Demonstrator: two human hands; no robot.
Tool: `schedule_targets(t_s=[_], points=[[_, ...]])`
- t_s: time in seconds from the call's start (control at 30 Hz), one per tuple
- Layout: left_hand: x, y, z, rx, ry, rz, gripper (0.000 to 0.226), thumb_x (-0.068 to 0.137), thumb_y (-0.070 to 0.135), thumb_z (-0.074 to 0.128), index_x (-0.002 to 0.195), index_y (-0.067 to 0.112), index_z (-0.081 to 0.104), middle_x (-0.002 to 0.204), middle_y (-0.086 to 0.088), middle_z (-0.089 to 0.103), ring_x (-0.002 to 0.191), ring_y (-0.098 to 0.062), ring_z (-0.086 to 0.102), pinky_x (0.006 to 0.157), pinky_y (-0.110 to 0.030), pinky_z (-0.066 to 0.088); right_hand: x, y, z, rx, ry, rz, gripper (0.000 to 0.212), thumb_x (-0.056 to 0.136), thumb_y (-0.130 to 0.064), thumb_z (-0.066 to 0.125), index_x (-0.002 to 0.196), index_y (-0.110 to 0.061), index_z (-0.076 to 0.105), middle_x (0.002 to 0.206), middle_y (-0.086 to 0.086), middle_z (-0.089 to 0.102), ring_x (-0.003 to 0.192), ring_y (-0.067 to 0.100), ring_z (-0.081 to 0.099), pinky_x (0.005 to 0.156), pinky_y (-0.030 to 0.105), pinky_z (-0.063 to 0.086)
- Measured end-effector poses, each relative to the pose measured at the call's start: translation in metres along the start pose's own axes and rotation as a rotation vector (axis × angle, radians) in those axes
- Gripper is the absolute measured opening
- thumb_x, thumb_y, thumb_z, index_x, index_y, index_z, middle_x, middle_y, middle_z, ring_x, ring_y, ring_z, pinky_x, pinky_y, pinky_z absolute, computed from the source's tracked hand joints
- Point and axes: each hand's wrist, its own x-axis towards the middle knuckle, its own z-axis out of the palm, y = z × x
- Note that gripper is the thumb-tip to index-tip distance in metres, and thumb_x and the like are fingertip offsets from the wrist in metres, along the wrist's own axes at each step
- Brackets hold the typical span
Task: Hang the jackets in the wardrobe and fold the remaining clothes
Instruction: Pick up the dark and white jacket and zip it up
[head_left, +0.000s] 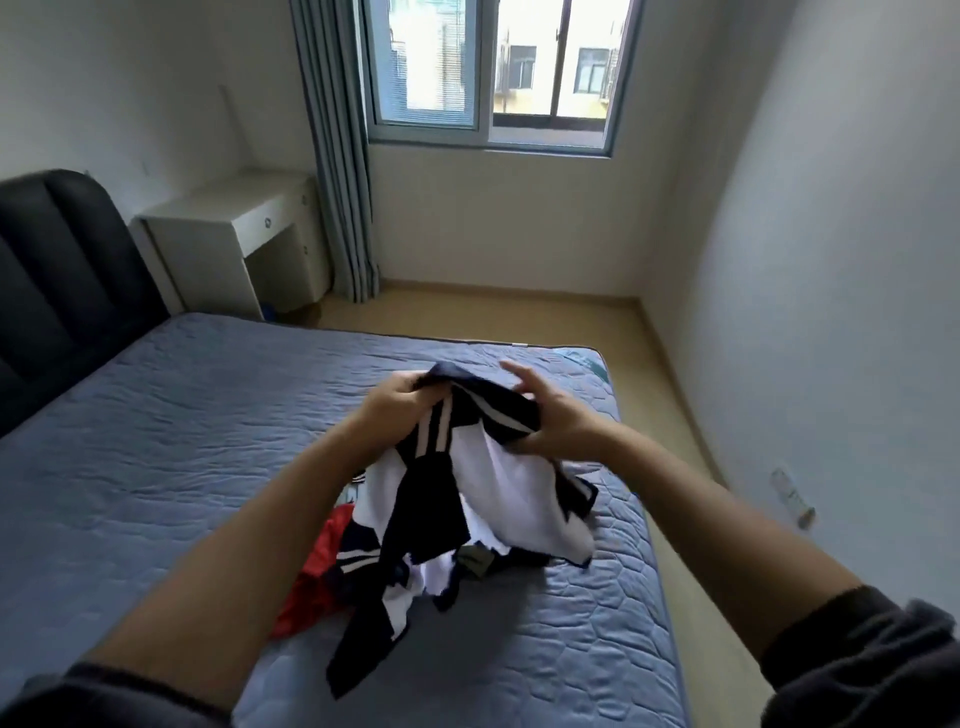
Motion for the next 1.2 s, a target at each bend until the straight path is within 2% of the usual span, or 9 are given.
schedule_targets(t_s=[0.17,0.43,0.6,0.67,0.8,0.87,0.93,1.07,1.2], points=[[0.006,0.004,-0.004,0.09,-0.263,-0.116,0.022,0.087,0.016,0.066,0.095,-0.004,0.068,0.083,-0.01,0.063,0.077,-0.018,0.055,0.075,-0.036,0.045,0.016,-0.022,0.03,0.044,0.282,-0.031,0.018,0.08,0.006,0.053,0.09,0.002,0.067,0.08,0.009,0.063,0.076,0.011,0.053,0.064,0.027,0.033],[-0.009,-0.039,-0.036,0.028,-0.385,-0.167,0.01,0.078,0.018,0.078,0.07,0.016,0.072,0.074,0.001,0.071,0.07,-0.011,0.066,0.064,-0.021,0.05,0.039,-0.056,0.007,0.226,0.433,0.019,0.022,0.062,-0.011,0.035,0.066,-0.016,0.056,0.063,-0.006,0.052,0.066,0.011,0.046,0.061,0.027,0.036],[-0.021,-0.067,-0.063,-0.038,-0.352,-0.194,0.028,0.089,0.01,0.064,0.062,0.015,0.064,0.056,0.009,0.058,0.05,-0.001,0.052,0.049,-0.015,0.039,0.033,-0.054,-0.023,0.566,0.586,0.115,0.037,0.078,0.015,0.034,0.069,-0.013,0.057,0.066,0.004,0.053,0.064,0.014,0.048,0.061,0.028,0.039],[-0.019,-0.065,-0.067,-0.088,-0.225,-0.215,0.026,0.094,0.014,0.058,0.068,0.009,0.056,0.051,0.009,0.05,0.045,-0.002,0.043,0.047,-0.019,0.032,0.02,-0.047,-0.029,0.518,0.497,0.127,0.027,0.073,0.008,0.043,0.082,-0.011,0.06,0.075,0.006,0.055,0.071,0.015,0.049,0.064,0.028,0.04],[-0.009,-0.021,-0.053,-0.12,-0.187,-0.16,0.038,0.097,0.029,0.051,0.062,0.014,0.054,0.049,0.009,0.049,0.042,-0.004,0.042,0.041,-0.016,0.031,0.003,-0.046,0.001,0.298,-0.075,0.088,0.059,0.076,0.006,0.065,0.126,-0.02,0.049,0.098,0.004,0.058,0.084,0.011,0.054,0.074,0.02,0.046],[-0.005,0.003,-0.039,-0.06,-0.323,-0.121,0.04,0.096,0.034,0.052,0.061,0.015,0.054,0.052,0.006,0.049,0.045,-0.005,0.042,0.044,-0.017,0.032,0.004,-0.052,0.032,0.165,-0.082,0.066,0.027,0.089,0.0,0.061,0.102,-0.024,0.059,0.078,-0.01,0.058,0.07,0.002,0.05,0.065,0.019,0.041],[-0.002,0.01,-0.032,0.033,-0.428,-0.113,0.037,0.092,0.039,0.058,0.064,0.016,0.062,0.059,0.003,0.053,0.051,-0.007,0.045,0.05,-0.019,0.036,0.008,-0.051,0.043,0.183,0.09,0.066,0.034,0.097,-0.006,0.051,0.068,-0.024,0.053,0.058,-0.018,0.049,0.055,-0.005,0.04,0.056,0.018,0.033],[0.001,-0.006,-0.038,0.321,-0.482,-0.045,0.023,0.077,0.024,0.076,0.063,0.019,0.057,0.056,0.012,0.053,0.052,-0.004,0.048,0.051,-0.019,0.038,0.005,-0.051,0.02,0.244,0.268,0.111,0.033,0.093,0.004,0.04,0.066,-0.014,0.048,0.059,-0.006,0.037,0.046,-0.002,0.035,0.049,0.019,0.028],[0.002,-0.023,-0.039,0.626,-0.252,0.135,0.022,0.069,0.02,0.07,0.072,0.026,0.049,0.07,0.008,0.058,0.068,-0.013,0.054,0.057,-0.023,0.039,0.01,-0.063,0.011,0.286,0.336,0.119,0.037,0.091,0.003,0.038,0.06,-0.018,0.042,0.06,-0.008,0.039,0.048,-0.001,0.037,0.05,0.018,0.03]])
